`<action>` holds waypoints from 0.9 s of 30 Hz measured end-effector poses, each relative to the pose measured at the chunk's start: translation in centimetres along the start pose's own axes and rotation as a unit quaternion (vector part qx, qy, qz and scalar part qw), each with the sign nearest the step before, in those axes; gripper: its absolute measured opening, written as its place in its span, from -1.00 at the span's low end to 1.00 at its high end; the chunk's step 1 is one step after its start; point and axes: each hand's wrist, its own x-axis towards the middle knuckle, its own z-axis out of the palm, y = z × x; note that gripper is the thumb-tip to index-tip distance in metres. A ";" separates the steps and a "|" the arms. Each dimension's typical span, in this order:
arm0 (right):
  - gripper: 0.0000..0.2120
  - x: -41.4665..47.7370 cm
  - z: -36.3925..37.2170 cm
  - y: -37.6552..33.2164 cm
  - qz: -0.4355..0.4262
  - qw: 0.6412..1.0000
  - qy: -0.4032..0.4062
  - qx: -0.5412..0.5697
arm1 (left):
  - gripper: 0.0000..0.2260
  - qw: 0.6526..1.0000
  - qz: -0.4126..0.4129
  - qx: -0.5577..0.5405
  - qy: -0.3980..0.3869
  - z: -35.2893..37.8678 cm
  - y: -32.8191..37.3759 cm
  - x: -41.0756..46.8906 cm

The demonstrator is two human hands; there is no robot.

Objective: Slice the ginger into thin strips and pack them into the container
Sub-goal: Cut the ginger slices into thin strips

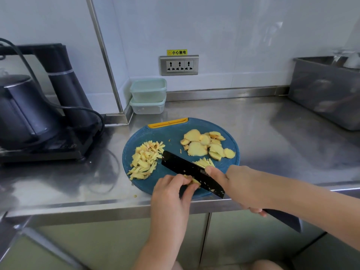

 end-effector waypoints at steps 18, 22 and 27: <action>-0.37 -0.6 -1.3 3.1 -0.011 0.954 -0.121 0.273 | -0.88 0.999 0.032 0.036 -0.005 -0.2 0.0 0.0; -0.36 -0.5 -0.7 2.8 -0.003 0.956 -0.140 0.257 | -0.86 0.998 0.039 0.048 0.003 0.1 0.1 -0.4; -0.50 -1.0 -0.3 3.8 -0.036 0.953 -0.073 0.290 | -0.86 0.997 0.046 0.066 0.012 0.2 0.3 -0.6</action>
